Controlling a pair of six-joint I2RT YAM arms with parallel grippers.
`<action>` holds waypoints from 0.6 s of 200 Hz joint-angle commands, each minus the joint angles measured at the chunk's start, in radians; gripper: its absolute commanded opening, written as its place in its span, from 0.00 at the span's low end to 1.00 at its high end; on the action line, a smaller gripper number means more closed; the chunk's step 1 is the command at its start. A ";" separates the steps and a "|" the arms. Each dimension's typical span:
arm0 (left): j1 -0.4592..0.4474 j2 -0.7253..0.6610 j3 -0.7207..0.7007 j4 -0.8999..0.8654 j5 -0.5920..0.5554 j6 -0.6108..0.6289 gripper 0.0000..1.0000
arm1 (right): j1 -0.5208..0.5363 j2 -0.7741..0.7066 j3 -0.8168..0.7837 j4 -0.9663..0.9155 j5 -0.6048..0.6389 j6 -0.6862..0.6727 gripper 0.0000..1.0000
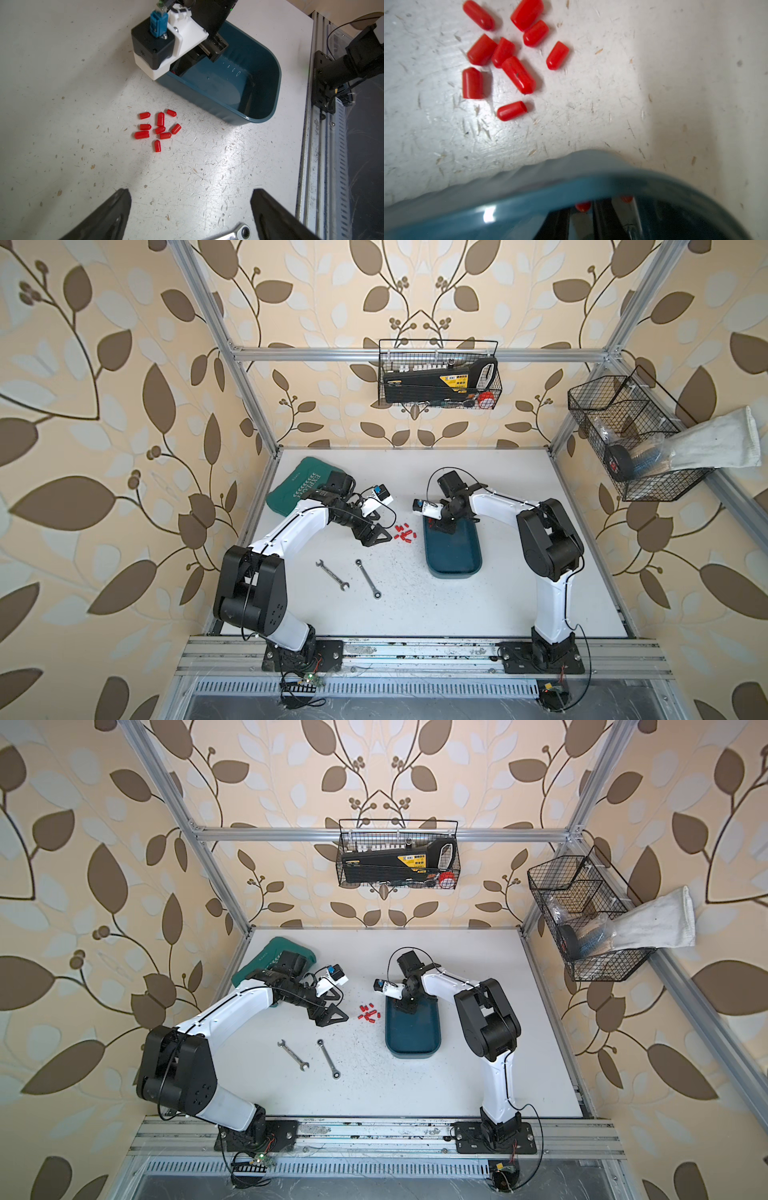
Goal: Take the screw protection sleeves out of the storage box
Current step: Pick up the screw protection sleeve from the storage box.
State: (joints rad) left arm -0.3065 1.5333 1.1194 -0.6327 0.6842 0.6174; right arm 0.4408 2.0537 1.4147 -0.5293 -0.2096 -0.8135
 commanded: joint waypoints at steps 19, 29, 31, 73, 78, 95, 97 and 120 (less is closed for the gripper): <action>0.015 -0.031 0.031 -0.018 0.019 -0.010 0.95 | 0.004 -0.029 -0.040 -0.029 0.032 -0.027 0.07; 0.015 -0.032 0.030 -0.016 0.018 -0.011 0.95 | 0.004 -0.052 -0.054 -0.031 0.035 -0.028 0.04; 0.015 -0.032 0.030 -0.015 0.018 -0.012 0.95 | 0.004 -0.057 -0.057 -0.031 0.036 -0.028 0.04; 0.015 -0.041 0.025 -0.003 0.023 -0.019 0.95 | 0.003 -0.189 -0.125 -0.062 0.024 -0.026 0.00; 0.015 -0.043 0.023 -0.001 0.023 -0.018 0.96 | 0.003 -0.207 -0.132 -0.070 0.019 -0.024 0.00; 0.019 -0.051 0.019 0.001 0.029 -0.017 0.96 | 0.004 -0.267 -0.144 -0.105 -0.014 -0.013 0.00; 0.021 -0.053 0.019 0.001 0.030 -0.018 0.97 | 0.005 -0.274 -0.144 -0.111 -0.021 -0.011 0.00; 0.043 -0.059 0.023 -0.017 0.044 0.000 0.97 | 0.019 -0.329 -0.113 -0.192 -0.124 0.025 0.00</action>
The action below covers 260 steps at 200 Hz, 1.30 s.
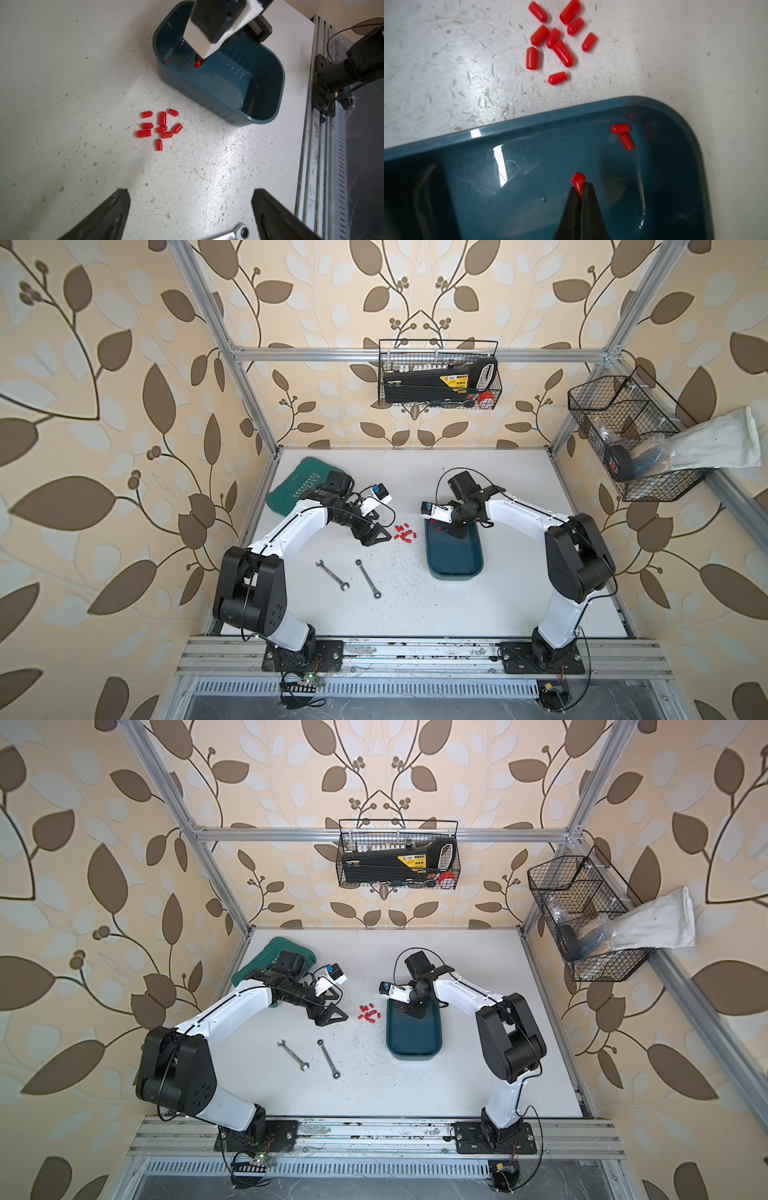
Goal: Take the screw protection sleeves out of the storage box
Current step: Pick up the screw protection sleeve from the storage box, then place the screw protection sleeve at the center of the board.
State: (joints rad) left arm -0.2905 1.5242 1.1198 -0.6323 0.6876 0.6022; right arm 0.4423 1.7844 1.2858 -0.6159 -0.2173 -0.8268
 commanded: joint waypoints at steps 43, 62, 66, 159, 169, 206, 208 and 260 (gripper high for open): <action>0.099 -0.075 0.017 -0.020 0.041 0.033 0.98 | 0.099 -0.052 0.111 -0.152 -0.226 0.138 0.00; 0.129 -0.075 0.022 -0.024 0.047 0.030 0.98 | 0.140 -0.002 0.155 -0.134 -0.232 0.182 0.00; 0.134 -0.075 0.024 -0.025 0.051 0.029 0.98 | 0.149 0.012 0.167 -0.134 -0.226 0.187 0.00; 0.249 -0.158 0.008 0.052 0.058 -0.070 0.99 | 0.262 0.336 0.359 -0.108 0.000 0.219 0.06; 0.249 -0.158 0.009 0.053 0.052 -0.073 0.99 | 0.262 0.361 0.375 -0.113 0.011 0.217 0.07; 0.248 -0.143 0.018 0.055 0.064 -0.090 0.98 | 0.262 0.404 0.407 -0.116 0.043 0.219 0.13; 0.248 -0.142 0.019 0.057 0.064 -0.093 0.98 | 0.262 0.404 0.409 -0.117 0.044 0.219 0.13; 0.248 -0.136 0.021 0.065 0.081 -0.105 0.97 | 0.262 0.332 0.400 -0.140 0.049 0.205 0.32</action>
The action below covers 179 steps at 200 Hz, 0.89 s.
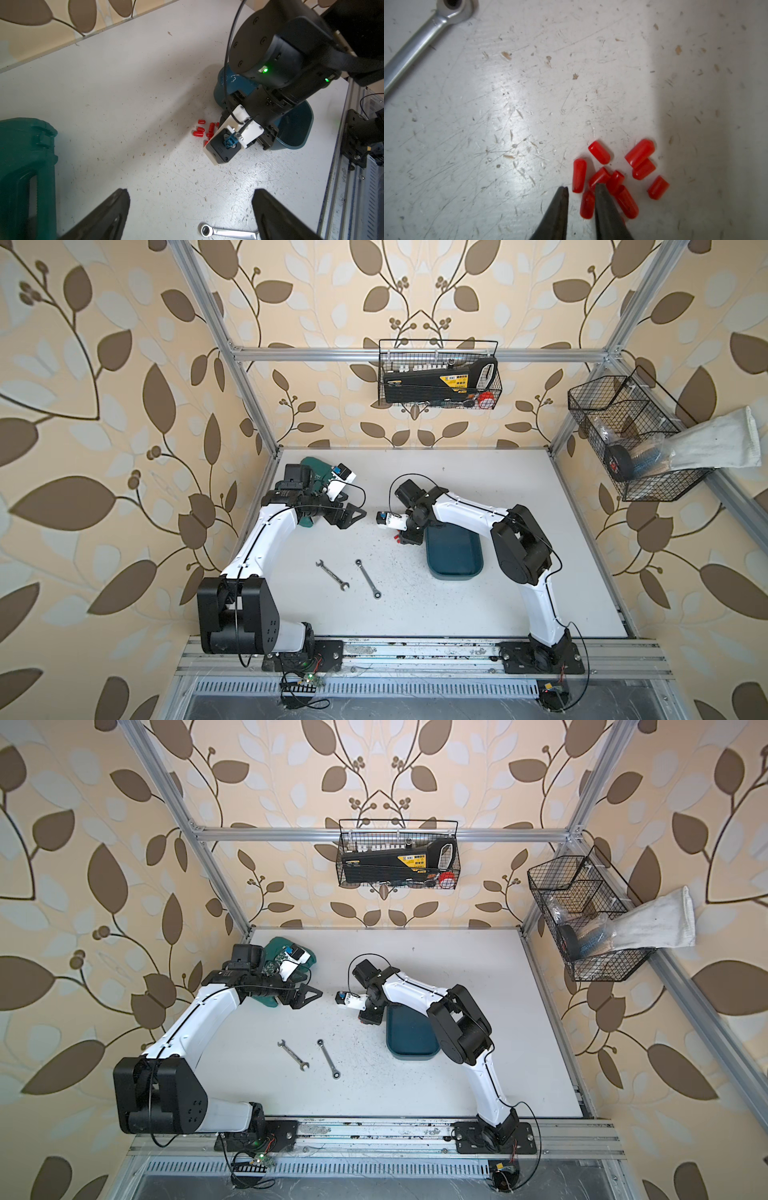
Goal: Take the screw protection sleeves out of the storage box
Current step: Place the screw protection sleeve at the center of the board, then pick up the screw protection sleeve from the storage box.
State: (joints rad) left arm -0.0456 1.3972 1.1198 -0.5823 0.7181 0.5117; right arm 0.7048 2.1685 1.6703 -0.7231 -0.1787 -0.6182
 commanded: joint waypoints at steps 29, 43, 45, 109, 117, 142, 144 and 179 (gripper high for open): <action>0.003 -0.007 0.019 0.015 0.084 -0.018 0.96 | -0.013 -0.132 -0.001 -0.062 0.001 -0.016 0.35; 0.000 -0.007 0.008 0.025 0.128 -0.016 0.95 | -0.033 -0.194 -0.037 -0.063 -0.021 -0.023 0.36; 0.000 -0.007 0.005 0.028 0.136 -0.016 0.95 | -0.037 -0.204 -0.044 -0.062 -0.025 -0.024 0.36; -0.165 0.037 -0.063 0.076 0.239 0.216 0.96 | -0.214 -0.456 -0.309 0.017 -0.087 -0.145 0.41; -0.192 0.063 -0.064 0.085 0.230 0.235 0.96 | -0.233 -0.463 -0.337 0.045 -0.075 -0.169 0.42; -0.259 0.113 -0.082 0.139 0.227 0.230 0.95 | -0.260 -0.418 -0.363 0.106 -0.017 -0.235 0.46; -0.264 0.114 -0.086 0.146 0.225 0.226 0.95 | -0.260 -0.411 -0.363 0.108 -0.015 -0.239 0.46; -0.284 0.101 -0.148 0.231 0.225 0.204 0.96 | -0.261 -0.301 -0.340 0.173 0.026 -0.289 0.50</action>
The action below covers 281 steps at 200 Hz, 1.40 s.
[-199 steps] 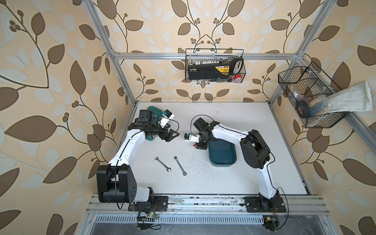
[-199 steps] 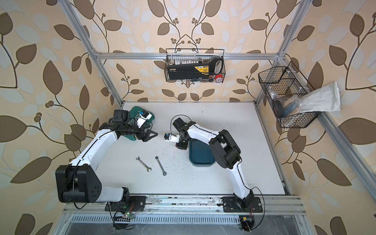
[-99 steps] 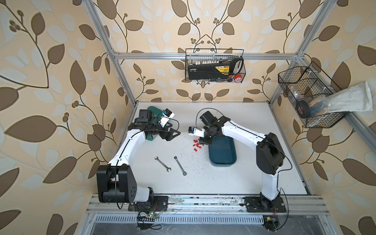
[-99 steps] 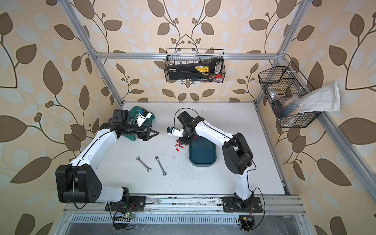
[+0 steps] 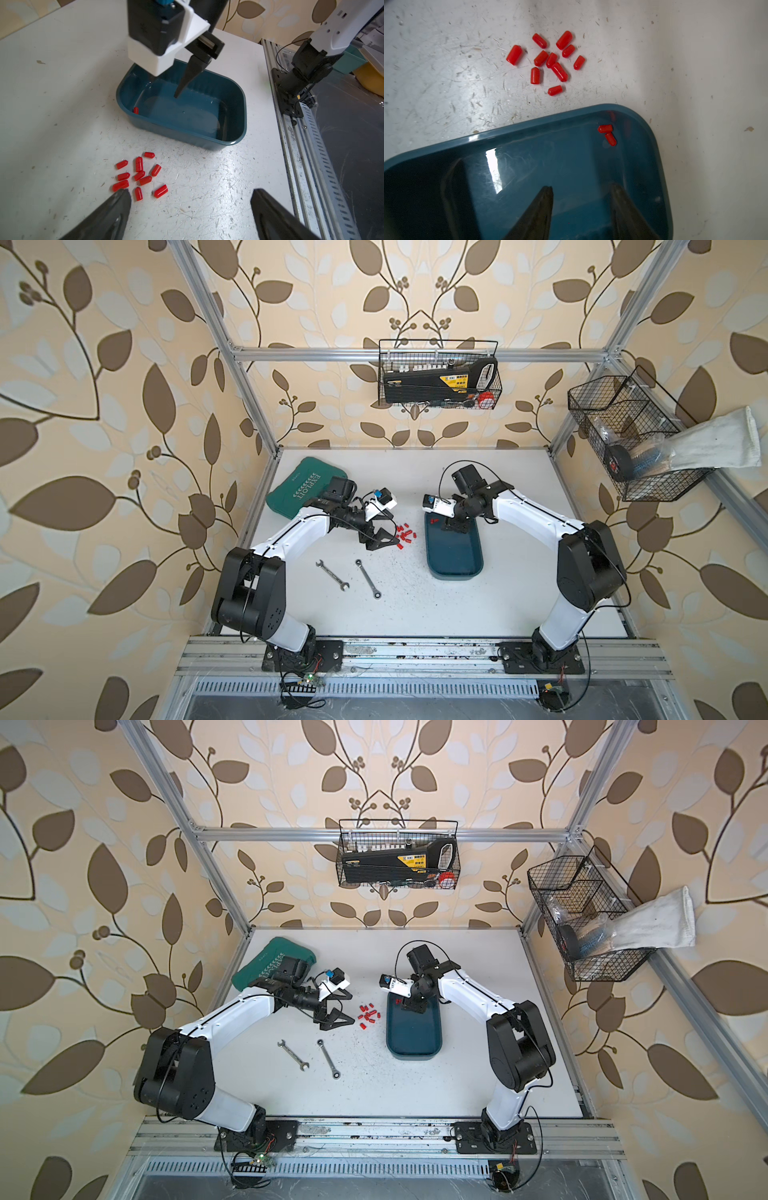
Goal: Take the screw protection sleeves out of the storage box
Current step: Pick up the screw protection sleeve from the storage box.
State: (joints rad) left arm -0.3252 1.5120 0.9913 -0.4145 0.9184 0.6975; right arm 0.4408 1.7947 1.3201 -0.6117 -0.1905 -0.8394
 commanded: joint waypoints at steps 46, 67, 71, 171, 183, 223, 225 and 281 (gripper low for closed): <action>-0.006 -0.018 -0.009 0.020 0.023 0.023 0.95 | 0.002 0.189 0.078 0.094 0.065 -0.090 0.51; -0.006 -0.028 -0.005 0.008 0.021 0.019 0.95 | 0.004 0.218 0.097 0.100 0.066 -0.090 0.50; -0.006 -0.031 -0.004 0.007 0.020 0.019 0.95 | 0.004 0.224 0.103 0.097 0.067 -0.090 0.50; -0.006 -0.043 0.014 -0.034 -0.004 0.017 0.95 | 0.004 0.304 0.121 0.040 0.070 -0.126 0.29; -0.006 -0.047 0.011 -0.037 -0.010 0.018 0.95 | 0.005 0.296 0.109 0.040 0.078 -0.130 0.22; -0.006 -0.062 0.009 -0.043 -0.023 0.025 0.95 | 0.004 0.241 0.072 0.033 0.087 -0.131 0.05; -0.006 -0.063 0.010 -0.042 -0.023 0.025 0.95 | 0.004 0.237 0.073 0.031 0.086 -0.128 0.04; 0.004 -0.062 0.018 -0.054 -0.059 0.030 0.96 | 0.001 0.091 0.023 -0.020 0.017 -0.079 0.00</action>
State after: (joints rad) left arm -0.3275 1.4853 0.9741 -0.4488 0.8692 0.7078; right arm 0.4427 1.9751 1.3720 -0.5758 -0.1253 -0.9508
